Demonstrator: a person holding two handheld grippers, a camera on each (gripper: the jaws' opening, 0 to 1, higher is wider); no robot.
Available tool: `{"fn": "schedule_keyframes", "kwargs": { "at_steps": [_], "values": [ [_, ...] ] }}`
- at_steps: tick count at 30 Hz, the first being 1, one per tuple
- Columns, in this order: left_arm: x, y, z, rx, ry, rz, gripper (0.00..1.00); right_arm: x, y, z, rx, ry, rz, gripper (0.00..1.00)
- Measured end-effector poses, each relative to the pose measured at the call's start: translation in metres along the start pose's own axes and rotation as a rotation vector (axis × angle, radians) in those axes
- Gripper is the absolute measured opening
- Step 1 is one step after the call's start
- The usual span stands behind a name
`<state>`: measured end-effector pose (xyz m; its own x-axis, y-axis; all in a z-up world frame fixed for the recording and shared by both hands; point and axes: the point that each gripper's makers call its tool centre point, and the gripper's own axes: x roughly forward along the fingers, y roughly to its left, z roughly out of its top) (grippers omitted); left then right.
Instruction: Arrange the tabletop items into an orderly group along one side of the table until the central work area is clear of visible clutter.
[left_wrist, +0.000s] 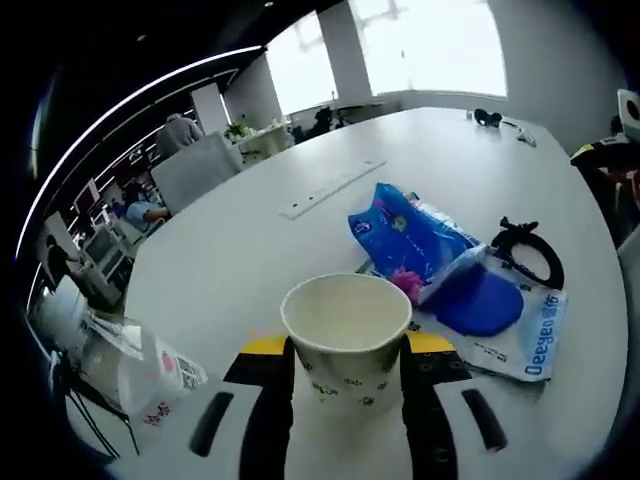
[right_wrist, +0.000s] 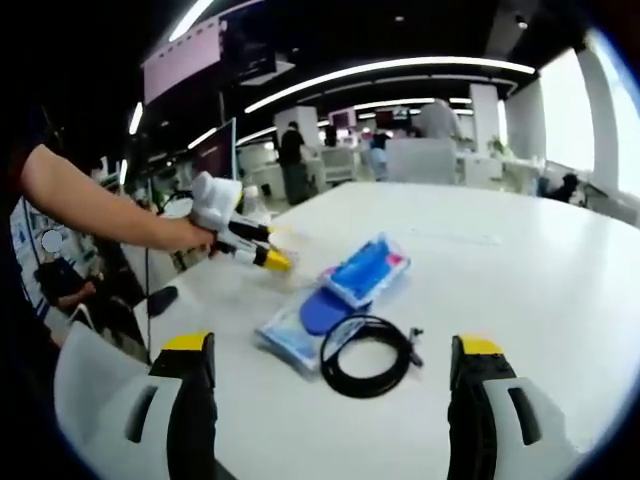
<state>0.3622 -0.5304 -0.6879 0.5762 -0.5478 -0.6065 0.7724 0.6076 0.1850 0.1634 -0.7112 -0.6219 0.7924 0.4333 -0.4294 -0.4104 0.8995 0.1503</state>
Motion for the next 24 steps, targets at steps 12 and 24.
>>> {"fn": "schedule_keyframes", "kwargs": {
  "at_steps": [12, 24],
  "values": [
    [-0.002, 0.005, 0.001, -0.050, -0.032, 0.028, 0.40, 0.000, 0.002, -0.006, 0.005, 0.010, 0.005, 0.95],
    [-0.003, 0.025, 0.002, -0.168, -0.067, 0.091, 0.40, 0.002, 0.003, -0.012, 0.011, 0.023, 0.008, 0.95]
  ]
}}
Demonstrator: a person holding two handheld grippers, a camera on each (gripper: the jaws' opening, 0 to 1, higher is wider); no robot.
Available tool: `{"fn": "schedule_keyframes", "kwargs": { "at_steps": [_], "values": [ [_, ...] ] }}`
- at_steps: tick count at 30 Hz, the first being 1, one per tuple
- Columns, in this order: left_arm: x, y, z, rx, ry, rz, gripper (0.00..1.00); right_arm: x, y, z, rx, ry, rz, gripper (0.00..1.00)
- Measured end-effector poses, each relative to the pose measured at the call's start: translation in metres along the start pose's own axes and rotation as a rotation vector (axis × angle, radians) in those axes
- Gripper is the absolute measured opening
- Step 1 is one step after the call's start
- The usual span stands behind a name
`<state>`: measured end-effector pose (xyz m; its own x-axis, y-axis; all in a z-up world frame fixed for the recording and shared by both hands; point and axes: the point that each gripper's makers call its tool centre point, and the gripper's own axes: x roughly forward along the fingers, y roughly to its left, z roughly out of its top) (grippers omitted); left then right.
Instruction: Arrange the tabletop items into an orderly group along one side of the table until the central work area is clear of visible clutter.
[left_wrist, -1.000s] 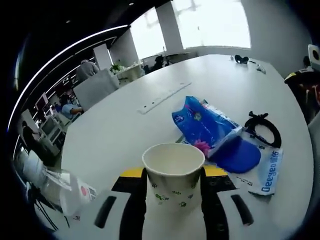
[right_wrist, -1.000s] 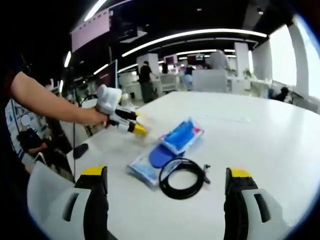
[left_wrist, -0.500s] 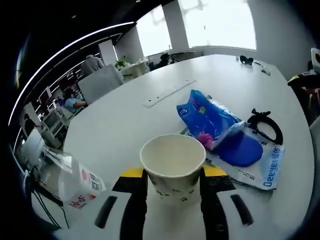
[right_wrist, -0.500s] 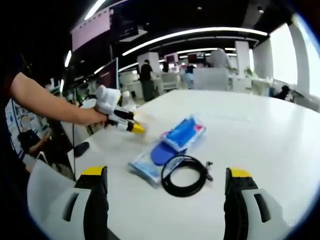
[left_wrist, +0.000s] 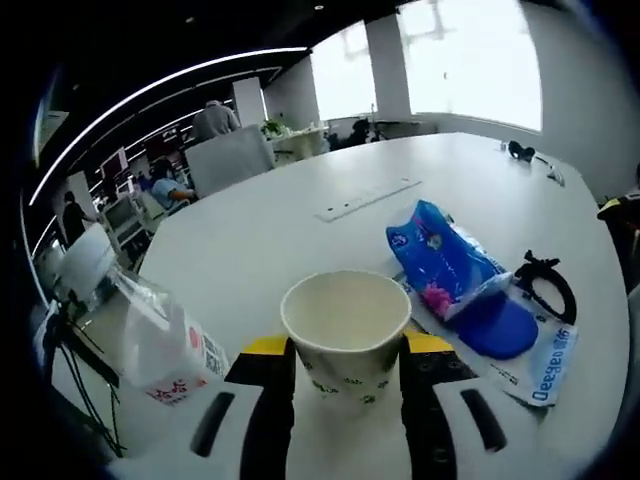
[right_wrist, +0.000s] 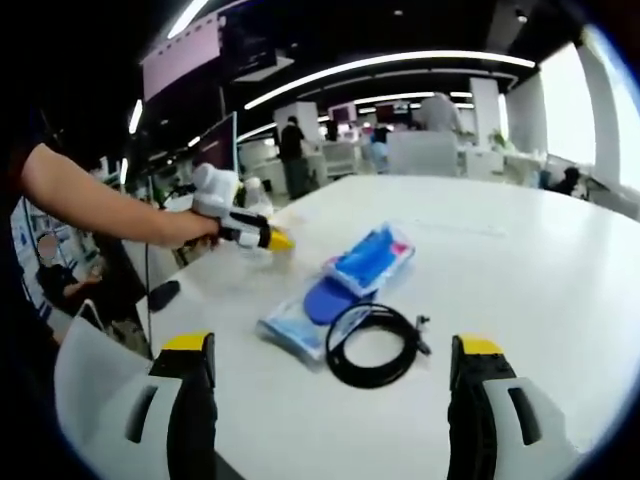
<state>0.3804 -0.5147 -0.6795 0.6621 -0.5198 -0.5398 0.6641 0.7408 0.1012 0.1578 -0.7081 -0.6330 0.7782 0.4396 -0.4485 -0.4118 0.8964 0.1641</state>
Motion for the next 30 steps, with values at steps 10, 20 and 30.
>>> {"fn": "schedule_keyframes", "kwargs": {
  "at_steps": [10, 20, 30],
  "values": [
    [0.005, 0.009, -0.001, -0.058, -0.002, 0.052, 0.40, -0.001, -0.004, 0.000, -0.004, 0.006, -0.006, 0.95],
    [0.009, 0.009, -0.009, -0.064, 0.019, 0.064, 0.40, 0.000, -0.007, -0.005, 0.009, 0.012, -0.012, 0.95],
    [0.009, 0.012, -0.021, -0.028, 0.061, 0.076, 0.40, 0.001, -0.007, -0.005, 0.009, 0.019, -0.007, 0.95]
  ]
}}
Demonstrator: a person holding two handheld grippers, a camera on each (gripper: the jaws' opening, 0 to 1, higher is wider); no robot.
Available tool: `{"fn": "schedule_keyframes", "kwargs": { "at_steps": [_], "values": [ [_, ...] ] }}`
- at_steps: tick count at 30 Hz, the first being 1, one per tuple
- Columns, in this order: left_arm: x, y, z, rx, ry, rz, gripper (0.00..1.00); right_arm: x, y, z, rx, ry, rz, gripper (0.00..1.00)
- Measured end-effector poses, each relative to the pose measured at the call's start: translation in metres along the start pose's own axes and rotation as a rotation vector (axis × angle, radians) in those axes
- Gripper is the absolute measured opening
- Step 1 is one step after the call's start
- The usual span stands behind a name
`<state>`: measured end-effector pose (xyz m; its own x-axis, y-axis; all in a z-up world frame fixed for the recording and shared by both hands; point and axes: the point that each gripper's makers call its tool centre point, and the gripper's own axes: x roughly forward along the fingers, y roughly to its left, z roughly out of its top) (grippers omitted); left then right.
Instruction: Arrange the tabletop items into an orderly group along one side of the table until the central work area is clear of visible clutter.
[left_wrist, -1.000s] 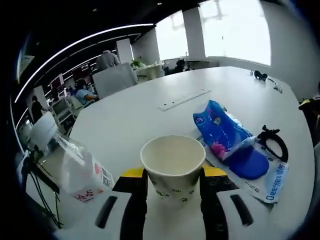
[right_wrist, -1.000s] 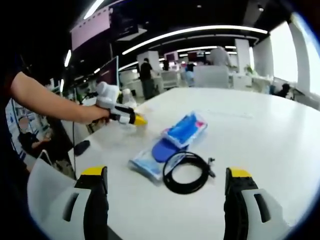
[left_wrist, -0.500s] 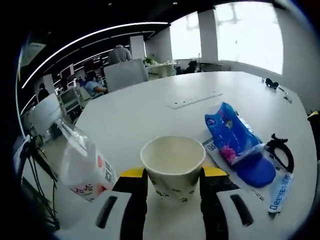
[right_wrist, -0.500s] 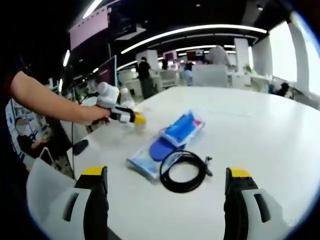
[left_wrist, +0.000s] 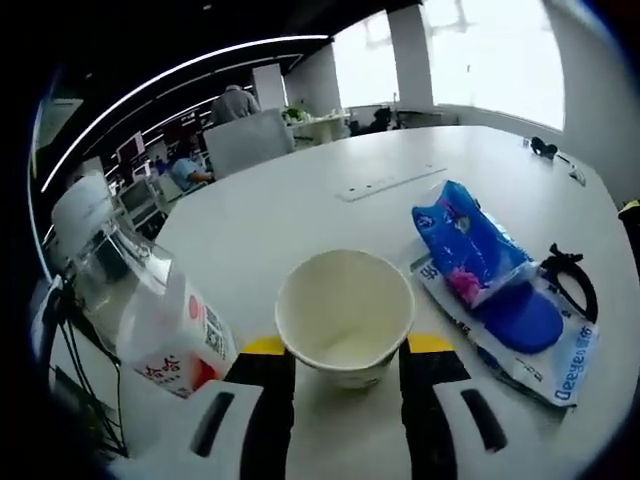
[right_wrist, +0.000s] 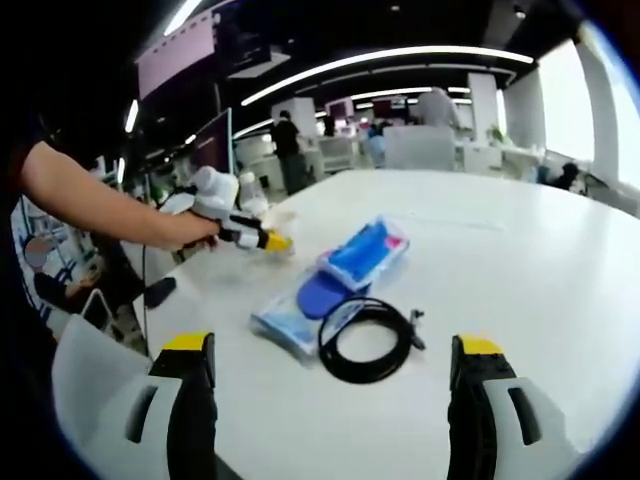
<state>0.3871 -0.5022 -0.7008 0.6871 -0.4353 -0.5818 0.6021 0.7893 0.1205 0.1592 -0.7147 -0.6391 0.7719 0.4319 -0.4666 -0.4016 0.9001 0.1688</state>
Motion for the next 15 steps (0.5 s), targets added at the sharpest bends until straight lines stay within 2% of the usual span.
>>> {"fn": "schedule_keyframes", "kwargs": {
  "at_steps": [15],
  "values": [
    [0.011, 0.005, 0.002, -0.008, 0.022, 0.027, 0.40, 0.001, -0.006, -0.002, 0.005, 0.010, -0.004, 0.95]
  ]
}}
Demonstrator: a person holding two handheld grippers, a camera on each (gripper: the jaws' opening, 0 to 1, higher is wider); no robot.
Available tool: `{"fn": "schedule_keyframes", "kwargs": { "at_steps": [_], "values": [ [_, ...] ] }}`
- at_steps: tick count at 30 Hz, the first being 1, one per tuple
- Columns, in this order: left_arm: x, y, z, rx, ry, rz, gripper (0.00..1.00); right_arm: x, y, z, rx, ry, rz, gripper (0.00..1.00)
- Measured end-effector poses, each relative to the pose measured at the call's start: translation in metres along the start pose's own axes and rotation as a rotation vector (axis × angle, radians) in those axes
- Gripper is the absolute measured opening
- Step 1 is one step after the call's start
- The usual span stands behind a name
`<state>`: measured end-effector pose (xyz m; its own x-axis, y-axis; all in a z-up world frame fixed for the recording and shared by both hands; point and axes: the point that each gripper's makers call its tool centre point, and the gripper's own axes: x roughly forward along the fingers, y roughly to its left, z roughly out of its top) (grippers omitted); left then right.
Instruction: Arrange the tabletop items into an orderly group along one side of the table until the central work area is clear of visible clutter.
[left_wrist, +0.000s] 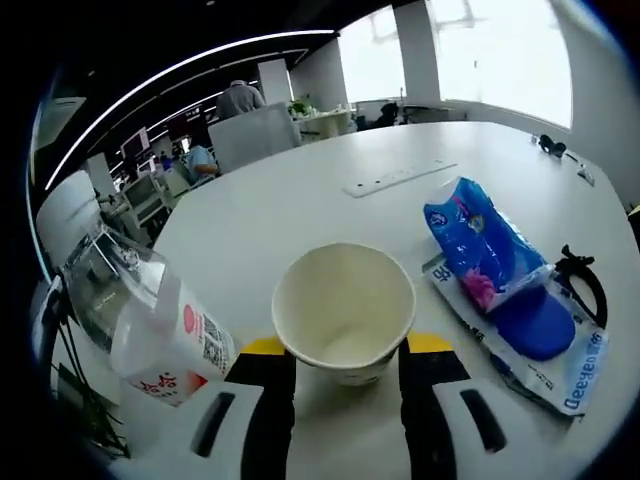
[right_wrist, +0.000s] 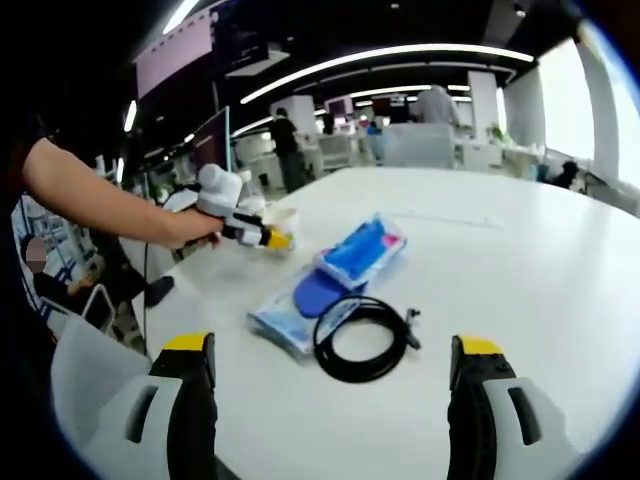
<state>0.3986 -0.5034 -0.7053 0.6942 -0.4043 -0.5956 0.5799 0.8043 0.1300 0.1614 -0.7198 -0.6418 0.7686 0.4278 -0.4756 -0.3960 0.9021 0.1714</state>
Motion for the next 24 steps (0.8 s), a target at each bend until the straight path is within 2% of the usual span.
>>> {"fn": "schedule_keyframes", "kwargs": {
  "at_steps": [9, 20, 24],
  "values": [
    [0.0024, 0.0096, -0.0012, -0.017, 0.010, 0.043, 0.39, -0.0007, -0.0036, -0.0028, 0.008, 0.002, -0.003, 0.95],
    [0.0039, 0.0084, 0.0024, -0.025, 0.001, 0.035, 0.39, -0.0032, -0.0084, -0.0039, 0.011, 0.002, -0.015, 0.95],
    [0.0044, 0.0060, 0.0014, -0.023, 0.004, 0.027, 0.42, -0.0036, -0.0081, -0.0051, 0.013, 0.004, -0.015, 0.95]
  ]
}}
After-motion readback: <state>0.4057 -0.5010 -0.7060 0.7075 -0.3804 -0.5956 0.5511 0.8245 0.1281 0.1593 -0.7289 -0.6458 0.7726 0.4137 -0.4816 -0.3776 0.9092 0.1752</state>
